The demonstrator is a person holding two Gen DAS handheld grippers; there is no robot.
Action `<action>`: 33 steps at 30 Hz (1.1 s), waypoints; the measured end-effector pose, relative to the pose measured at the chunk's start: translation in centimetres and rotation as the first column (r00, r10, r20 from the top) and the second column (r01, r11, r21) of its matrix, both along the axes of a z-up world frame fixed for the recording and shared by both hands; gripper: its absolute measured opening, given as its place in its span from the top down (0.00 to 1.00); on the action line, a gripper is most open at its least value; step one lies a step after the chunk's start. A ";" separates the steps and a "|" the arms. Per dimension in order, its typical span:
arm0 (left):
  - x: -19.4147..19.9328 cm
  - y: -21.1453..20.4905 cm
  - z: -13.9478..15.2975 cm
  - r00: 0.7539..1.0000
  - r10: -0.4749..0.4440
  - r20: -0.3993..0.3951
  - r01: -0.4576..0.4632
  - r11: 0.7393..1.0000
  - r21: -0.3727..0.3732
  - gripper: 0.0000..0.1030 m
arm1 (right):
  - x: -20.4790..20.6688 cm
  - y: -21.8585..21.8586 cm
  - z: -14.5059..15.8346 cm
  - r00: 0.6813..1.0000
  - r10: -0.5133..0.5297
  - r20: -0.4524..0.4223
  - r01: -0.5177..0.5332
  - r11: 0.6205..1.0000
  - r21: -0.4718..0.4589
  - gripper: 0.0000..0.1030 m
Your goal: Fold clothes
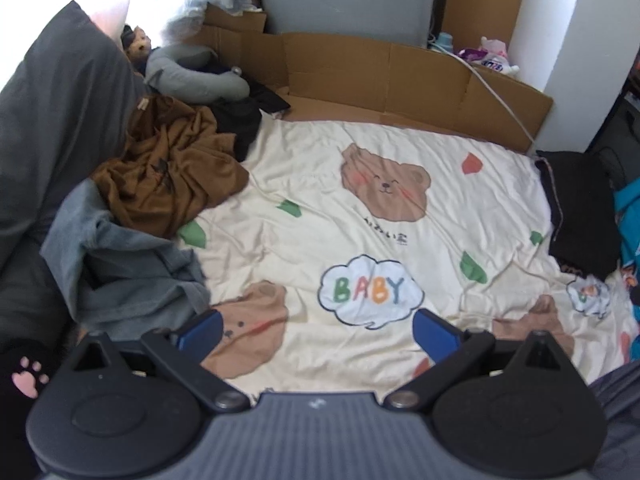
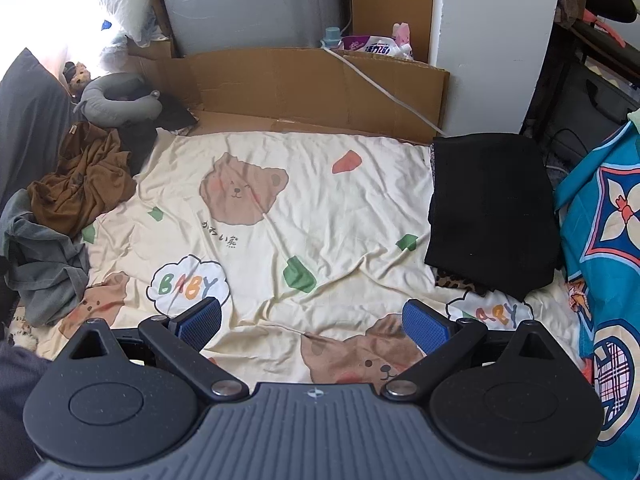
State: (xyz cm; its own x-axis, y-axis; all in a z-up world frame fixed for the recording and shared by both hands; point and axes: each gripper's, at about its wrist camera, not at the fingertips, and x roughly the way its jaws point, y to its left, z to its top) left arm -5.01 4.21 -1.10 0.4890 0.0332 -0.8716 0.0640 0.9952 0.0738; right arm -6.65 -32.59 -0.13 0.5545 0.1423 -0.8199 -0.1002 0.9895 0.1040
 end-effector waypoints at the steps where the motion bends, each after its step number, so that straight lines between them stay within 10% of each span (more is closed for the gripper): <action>1: 0.1 -0.1 0.1 1.000 -0.009 -0.001 0.009 1.000 0.007 0.01 | 0.0 -0.1 0.0 1.000 -0.001 0.000 0.001 1.000 0.001 0.03; 33: 1.2 1.8 2.2 0.997 0.057 -0.053 -0.056 0.998 0.025 0.01 | -0.4 -0.9 0.6 1.000 0.001 0.021 -0.001 1.000 0.001 0.03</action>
State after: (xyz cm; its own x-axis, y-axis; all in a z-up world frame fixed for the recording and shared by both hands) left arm -3.78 5.99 1.10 0.4384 0.0806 -0.8951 0.0121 0.9953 0.0956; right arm -7.05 -33.53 0.45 0.5713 0.1437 -0.8080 -0.1035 0.9893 0.1028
